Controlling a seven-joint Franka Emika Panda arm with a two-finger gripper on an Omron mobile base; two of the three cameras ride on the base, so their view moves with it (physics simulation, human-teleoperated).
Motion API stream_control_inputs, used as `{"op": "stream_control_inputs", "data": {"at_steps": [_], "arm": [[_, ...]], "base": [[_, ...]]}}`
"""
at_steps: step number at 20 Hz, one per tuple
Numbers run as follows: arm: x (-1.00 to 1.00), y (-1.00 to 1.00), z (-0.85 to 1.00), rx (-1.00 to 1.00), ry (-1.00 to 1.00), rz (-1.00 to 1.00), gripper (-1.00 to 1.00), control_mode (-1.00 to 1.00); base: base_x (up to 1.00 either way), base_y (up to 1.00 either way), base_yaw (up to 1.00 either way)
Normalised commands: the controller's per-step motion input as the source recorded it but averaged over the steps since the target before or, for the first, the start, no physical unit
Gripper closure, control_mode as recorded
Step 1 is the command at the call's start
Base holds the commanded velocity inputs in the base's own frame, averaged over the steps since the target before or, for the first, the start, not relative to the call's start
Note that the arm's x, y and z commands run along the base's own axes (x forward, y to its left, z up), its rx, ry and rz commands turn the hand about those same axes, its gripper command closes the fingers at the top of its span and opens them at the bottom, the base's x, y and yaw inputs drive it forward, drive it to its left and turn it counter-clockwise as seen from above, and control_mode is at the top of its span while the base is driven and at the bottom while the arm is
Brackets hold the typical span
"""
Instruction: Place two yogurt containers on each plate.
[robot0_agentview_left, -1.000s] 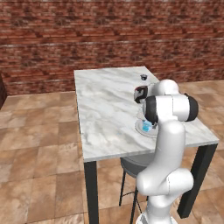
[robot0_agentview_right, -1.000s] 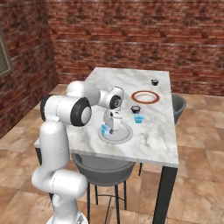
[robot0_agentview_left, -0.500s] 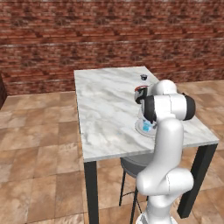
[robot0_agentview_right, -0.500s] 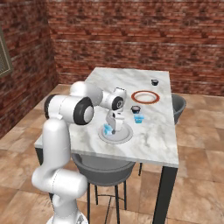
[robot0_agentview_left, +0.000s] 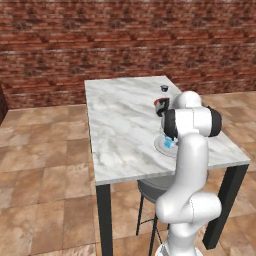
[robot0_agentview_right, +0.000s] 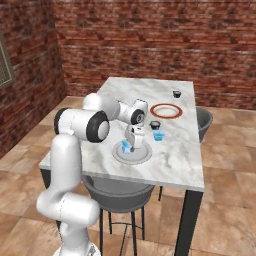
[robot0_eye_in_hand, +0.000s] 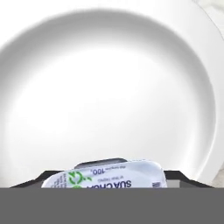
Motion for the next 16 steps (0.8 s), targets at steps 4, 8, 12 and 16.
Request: {"op": "stream_control_inputs", "data": {"at_steps": [4,8,12,16], "arm": [[-0.02,0.0,0.02,0.0,0.0,-0.07,-1.0,-1.0],[-0.15,-0.01,0.26,0.0,0.0,-0.07,-1.0,-1.0],[-0.25,0.0,0.5,0.0,0.02,-0.05,-1.0,-1.0],[-0.28,0.0,0.64,0.0,0.0,-0.01,-1.0,-1.0]], "base": [[0.0,0.0,0.0],[0.0,0.0,0.0],[0.0,0.0,0.0],[0.0,0.0,0.0]]}}
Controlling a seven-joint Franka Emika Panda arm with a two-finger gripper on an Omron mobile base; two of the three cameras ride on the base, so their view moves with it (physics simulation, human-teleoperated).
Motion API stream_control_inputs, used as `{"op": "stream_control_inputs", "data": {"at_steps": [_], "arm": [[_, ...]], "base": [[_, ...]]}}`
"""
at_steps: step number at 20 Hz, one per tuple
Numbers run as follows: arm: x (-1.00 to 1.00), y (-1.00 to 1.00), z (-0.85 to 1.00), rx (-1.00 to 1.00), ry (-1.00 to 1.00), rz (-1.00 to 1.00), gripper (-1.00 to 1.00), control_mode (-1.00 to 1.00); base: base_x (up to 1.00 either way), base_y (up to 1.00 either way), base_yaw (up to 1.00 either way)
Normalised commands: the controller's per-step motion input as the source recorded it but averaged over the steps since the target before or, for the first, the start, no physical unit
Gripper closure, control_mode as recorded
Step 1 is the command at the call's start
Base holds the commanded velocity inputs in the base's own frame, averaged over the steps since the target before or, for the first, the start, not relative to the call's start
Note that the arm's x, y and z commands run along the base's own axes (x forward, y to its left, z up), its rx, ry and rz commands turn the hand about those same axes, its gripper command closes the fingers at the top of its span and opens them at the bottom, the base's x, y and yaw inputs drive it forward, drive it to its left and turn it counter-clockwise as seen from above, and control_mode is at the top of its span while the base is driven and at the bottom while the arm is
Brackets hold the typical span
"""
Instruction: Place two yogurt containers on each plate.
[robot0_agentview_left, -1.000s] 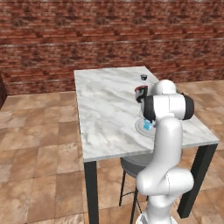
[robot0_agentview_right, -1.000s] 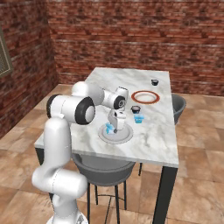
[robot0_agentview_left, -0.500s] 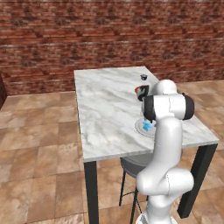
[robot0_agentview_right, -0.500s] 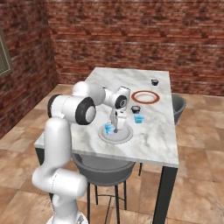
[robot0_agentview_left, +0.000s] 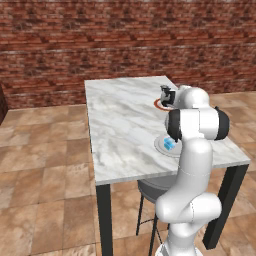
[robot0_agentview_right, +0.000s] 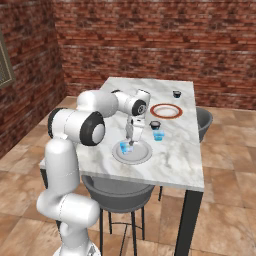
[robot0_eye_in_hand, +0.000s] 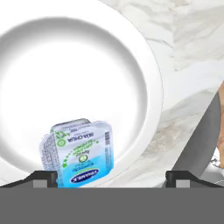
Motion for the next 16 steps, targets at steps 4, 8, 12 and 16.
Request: {"op": "stream_control_inputs", "data": {"at_steps": [4,8,12,16], "arm": [[-0.3,0.0,0.6,0.0,0.0,0.0,-1.0,-1.0],[-0.23,0.01,0.5,0.0,-0.05,0.0,-1.0,-1.0],[-0.39,0.07,0.55,0.0,-0.21,0.03,-1.0,-1.0],[-0.52,0.13,0.44,0.0,-0.23,0.17,-1.0,-1.0]], "base": [[0.0,0.0,0.0],[0.0,0.0,0.0],[0.0,0.0,0.0],[0.0,0.0,0.0]]}}
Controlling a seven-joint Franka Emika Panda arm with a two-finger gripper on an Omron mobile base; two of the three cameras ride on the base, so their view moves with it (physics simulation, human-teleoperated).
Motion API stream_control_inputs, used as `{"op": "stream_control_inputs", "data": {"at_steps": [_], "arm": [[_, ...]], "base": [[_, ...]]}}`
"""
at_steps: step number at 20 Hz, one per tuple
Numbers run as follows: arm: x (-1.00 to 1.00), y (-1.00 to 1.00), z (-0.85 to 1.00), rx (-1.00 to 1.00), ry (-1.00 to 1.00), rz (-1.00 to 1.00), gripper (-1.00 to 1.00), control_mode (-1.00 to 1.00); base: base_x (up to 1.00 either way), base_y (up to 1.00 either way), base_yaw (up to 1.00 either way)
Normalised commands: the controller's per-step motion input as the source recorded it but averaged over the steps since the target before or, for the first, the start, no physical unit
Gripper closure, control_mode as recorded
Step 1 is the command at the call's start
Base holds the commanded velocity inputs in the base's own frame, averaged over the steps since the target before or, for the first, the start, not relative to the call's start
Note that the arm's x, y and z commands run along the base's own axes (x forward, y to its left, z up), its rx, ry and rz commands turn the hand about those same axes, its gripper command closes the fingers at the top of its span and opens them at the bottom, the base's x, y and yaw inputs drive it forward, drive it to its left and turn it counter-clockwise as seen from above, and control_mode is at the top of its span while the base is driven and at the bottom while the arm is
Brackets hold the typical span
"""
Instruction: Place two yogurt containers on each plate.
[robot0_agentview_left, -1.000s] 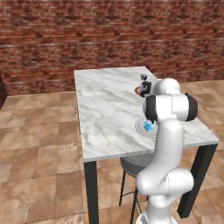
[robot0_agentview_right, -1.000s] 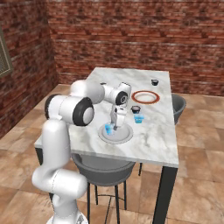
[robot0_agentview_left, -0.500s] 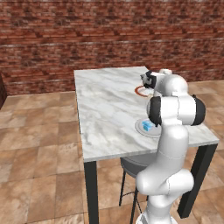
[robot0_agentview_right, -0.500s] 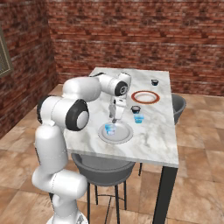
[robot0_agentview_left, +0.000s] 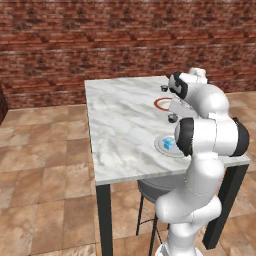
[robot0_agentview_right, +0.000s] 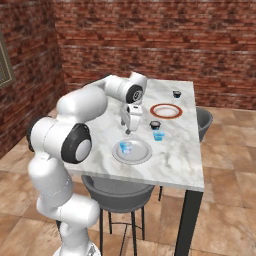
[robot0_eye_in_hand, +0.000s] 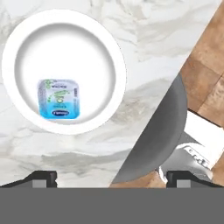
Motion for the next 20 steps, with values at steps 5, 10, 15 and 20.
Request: {"op": "stream_control_inputs", "data": {"at_steps": [5,10,15,20], "arm": [[-0.49,0.09,0.25,0.0,-0.13,0.33,-1.0,-1.0],[-0.04,0.0,-0.04,0.0,0.03,0.19,-1.0,-1.0],[0.23,-0.34,-0.02,0.01,-0.01,0.14,-1.0,-1.0],[0.26,-0.73,0.0,0.1,-0.3,0.43,-1.0,-1.0]], "base": [[0.0,0.0,0.0],[0.0,0.0,0.0],[0.0,0.0,0.0],[0.0,0.0,0.0]]}}
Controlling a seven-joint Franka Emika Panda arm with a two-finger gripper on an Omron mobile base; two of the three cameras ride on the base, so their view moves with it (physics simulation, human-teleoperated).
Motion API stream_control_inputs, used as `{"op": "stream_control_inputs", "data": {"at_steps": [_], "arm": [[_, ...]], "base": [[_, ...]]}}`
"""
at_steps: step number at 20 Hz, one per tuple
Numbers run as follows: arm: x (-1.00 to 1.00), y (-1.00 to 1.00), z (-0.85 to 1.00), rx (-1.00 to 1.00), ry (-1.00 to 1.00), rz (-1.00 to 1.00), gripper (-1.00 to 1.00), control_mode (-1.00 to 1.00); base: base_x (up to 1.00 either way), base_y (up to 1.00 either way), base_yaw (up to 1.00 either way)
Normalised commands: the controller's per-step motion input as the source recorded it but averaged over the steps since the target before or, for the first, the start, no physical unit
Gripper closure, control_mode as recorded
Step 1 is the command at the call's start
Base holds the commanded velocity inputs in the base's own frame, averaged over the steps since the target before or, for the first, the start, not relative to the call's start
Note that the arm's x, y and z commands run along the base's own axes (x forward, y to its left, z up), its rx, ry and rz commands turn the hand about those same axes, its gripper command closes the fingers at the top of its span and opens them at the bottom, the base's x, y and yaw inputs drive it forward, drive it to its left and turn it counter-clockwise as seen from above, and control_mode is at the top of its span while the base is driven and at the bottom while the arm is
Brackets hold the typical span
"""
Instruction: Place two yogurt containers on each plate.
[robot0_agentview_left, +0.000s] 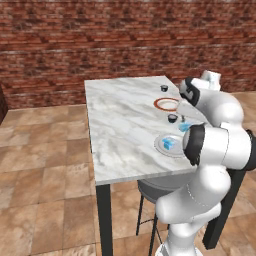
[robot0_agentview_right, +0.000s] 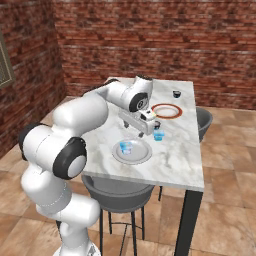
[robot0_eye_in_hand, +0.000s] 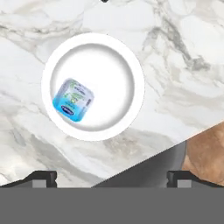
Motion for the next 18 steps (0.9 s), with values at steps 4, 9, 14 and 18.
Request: {"op": "stream_control_inputs", "data": {"at_steps": [4,9,14,18], "arm": [[0.23,-0.64,0.0,0.07,-0.32,0.35,-1.0,-1.0],[0.33,-0.37,-0.02,0.01,-0.28,0.16,-1.0,-1.0],[0.41,-0.26,-0.03,0.0,-0.15,0.11,-1.0,-1.0],[0.4,-0.19,-0.1,0.0,-0.05,0.11,-1.0,-1.0]], "base": [[0.0,0.0,0.0],[0.0,0.0,0.0],[0.0,0.0,0.0],[0.0,0.0,0.0]]}}
